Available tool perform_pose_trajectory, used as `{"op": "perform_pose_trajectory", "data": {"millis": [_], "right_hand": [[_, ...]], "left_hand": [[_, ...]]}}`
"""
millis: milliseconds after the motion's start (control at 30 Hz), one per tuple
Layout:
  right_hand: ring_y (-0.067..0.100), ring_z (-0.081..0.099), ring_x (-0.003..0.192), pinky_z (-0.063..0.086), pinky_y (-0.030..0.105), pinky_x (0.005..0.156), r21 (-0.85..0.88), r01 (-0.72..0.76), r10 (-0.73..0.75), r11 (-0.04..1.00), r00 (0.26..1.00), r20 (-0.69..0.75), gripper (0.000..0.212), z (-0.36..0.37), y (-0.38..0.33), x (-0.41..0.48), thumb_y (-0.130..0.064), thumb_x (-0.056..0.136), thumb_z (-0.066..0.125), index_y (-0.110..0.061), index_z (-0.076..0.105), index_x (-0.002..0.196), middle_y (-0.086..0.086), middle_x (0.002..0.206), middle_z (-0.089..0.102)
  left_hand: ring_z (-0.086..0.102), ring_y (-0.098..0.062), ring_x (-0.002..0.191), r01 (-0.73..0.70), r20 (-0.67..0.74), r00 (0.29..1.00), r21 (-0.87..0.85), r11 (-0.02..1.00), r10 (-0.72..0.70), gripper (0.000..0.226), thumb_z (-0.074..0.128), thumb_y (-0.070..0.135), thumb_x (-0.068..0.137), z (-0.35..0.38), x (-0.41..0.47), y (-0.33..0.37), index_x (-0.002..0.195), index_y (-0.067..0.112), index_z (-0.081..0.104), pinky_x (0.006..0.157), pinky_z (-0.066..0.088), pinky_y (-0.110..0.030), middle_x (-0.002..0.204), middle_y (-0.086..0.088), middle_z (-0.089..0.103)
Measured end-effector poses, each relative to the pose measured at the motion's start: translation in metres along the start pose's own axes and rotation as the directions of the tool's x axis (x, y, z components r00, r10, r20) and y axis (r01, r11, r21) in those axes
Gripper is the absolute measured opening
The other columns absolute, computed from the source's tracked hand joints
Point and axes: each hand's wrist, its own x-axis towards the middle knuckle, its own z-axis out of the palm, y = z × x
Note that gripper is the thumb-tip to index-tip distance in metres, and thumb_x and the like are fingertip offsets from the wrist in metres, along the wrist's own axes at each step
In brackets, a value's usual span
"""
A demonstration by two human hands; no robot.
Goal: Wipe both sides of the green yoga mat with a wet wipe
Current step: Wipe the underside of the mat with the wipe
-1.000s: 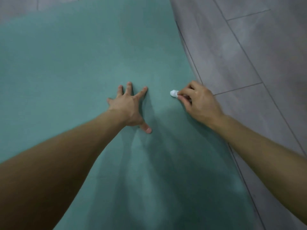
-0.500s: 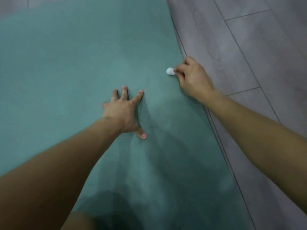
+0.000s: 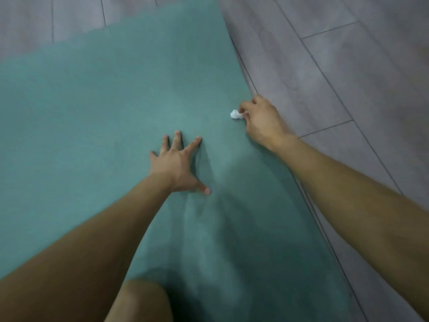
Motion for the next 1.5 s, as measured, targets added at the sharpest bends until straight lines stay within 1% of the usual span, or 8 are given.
{"op": "perform_pose_trajectory", "data": {"millis": [133, 300, 533, 800, 1067, 1200, 1333, 1500], "right_hand": [[0.032, 0.058, 0.077, 0.05, 0.042, 0.067, 0.104, 0.0, 0.009, 0.995, 0.996, -0.093, 0.009, 0.004, 0.002, -0.115, -0.009, 0.098, 0.064, -0.012, 0.072, 0.099, 0.009, 0.094, 0.057], [0.026, 0.05, 0.076, 0.04, 0.036, 0.065, 0.055, 0.104, -0.096, 0.993, 0.987, -0.129, 0.009, 0.001, 0.015, -0.141, -0.006, 0.096, 0.068, -0.013, 0.073, 0.096, 0.005, 0.088, 0.049], [0.034, 0.057, 0.099, 0.051, 0.047, 0.078, -0.019, 0.16, -0.161, 0.987, 0.963, -0.215, 0.01, 0.014, 0.025, 0.045, -0.009, 0.091, 0.067, -0.013, 0.075, 0.095, 0.012, 0.099, 0.059], [0.023, 0.053, 0.083, 0.043, 0.038, 0.066, 0.12, 0.216, -0.206, 0.969, 0.975, -0.089, 0.014, -0.004, 0.017, -0.123, -0.003, 0.094, 0.067, -0.014, 0.075, 0.097, 0.006, 0.091, 0.058], [0.041, 0.062, 0.087, 0.05, 0.042, 0.073, -0.038, 0.123, -0.127, 0.992, 0.987, -0.103, 0.018, -0.002, 0.011, 0.037, -0.012, 0.095, 0.063, -0.019, 0.073, 0.108, 0.015, 0.105, 0.055], [0.038, 0.06, 0.076, 0.054, 0.048, 0.067, 0.067, 0.189, -0.185, 0.98, 0.981, -0.056, 0.02, -0.001, -0.006, -0.036, -0.022, 0.098, 0.057, -0.018, 0.075, 0.107, 0.014, 0.096, 0.053], [0.03, 0.052, 0.069, 0.046, 0.04, 0.059, 0.235, 0.378, -0.404, 0.896, 0.911, 0.077, 0.021, 0.006, -0.025, -0.133, -0.021, 0.101, 0.058, -0.017, 0.076, 0.111, 0.009, 0.088, 0.05], [0.037, 0.063, 0.074, 0.053, 0.044, 0.066, 0.09, 0.264, -0.256, 0.96, 0.962, -0.096, 0.032, 0.001, 0.0, -0.021, -0.028, 0.096, 0.054, -0.014, 0.081, 0.106, 0.015, 0.092, 0.06]], "left_hand": [[0.021, -0.025, 0.159, -0.065, -0.392, 0.92, -0.14, 0.988, 0.005, 0.079, 0.022, 0.086, 0.092, 0.038, -0.005, 0.021, 0.156, 0.044, 0.04, 0.125, 0.016, -0.064, 0.169, -0.005, 0.033], [0.021, -0.029, 0.159, -0.019, -0.578, 0.815, -0.11, 0.994, -0.048, 0.06, 0.036, 0.063, 0.104, 0.077, 0.004, 0.043, 0.157, 0.036, 0.043, 0.127, 0.01, -0.062, 0.168, -0.012, 0.032], [0.024, -0.028, 0.158, -0.005, -0.597, 0.799, -0.125, 0.992, -0.072, 0.058, 0.042, 0.061, 0.102, 0.078, 0.007, 0.039, 0.155, 0.036, 0.047, 0.127, 0.012, -0.061, 0.166, -0.01, 0.036], [0.028, -0.032, 0.156, -0.011, -0.639, 0.767, -0.101, 0.995, -0.056, 0.058, 0.046, 0.056, 0.102, 0.082, 0.006, 0.038, 0.154, 0.032, 0.051, 0.126, 0.014, -0.062, 0.164, -0.013, 0.039], [0.037, -0.032, 0.147, 0.026, -0.582, 0.813, -0.029, 0.999, -0.038, 0.057, 0.042, 0.063, 0.101, 0.07, 0.007, 0.033, 0.152, 0.039, 0.05, 0.122, 0.022, -0.058, 0.16, -0.008, 0.043], [0.046, -0.033, 0.13, -0.086, -0.577, 0.803, 0.131, 0.988, 0.146, 0.054, 0.037, 0.061, 0.104, 0.063, 0.011, 0.001, 0.154, 0.042, 0.048, 0.112, 0.032, -0.055, 0.153, -0.003, 0.048], [0.049, -0.033, 0.129, -0.118, -0.638, 0.756, 0.092, 0.989, 0.149, 0.056, 0.042, 0.055, 0.104, 0.072, 0.014, -0.004, 0.15, 0.027, 0.054, 0.112, 0.032, -0.056, 0.152, -0.004, 0.051], [0.049, -0.03, 0.133, -0.149, -0.65, 0.744, 0.066, 0.987, 0.156, 0.05, 0.048, 0.046, 0.102, 0.067, 0.013, -0.006, 0.147, 0.024, 0.057, 0.114, 0.031, -0.055, 0.151, -0.003, 0.053]]}}
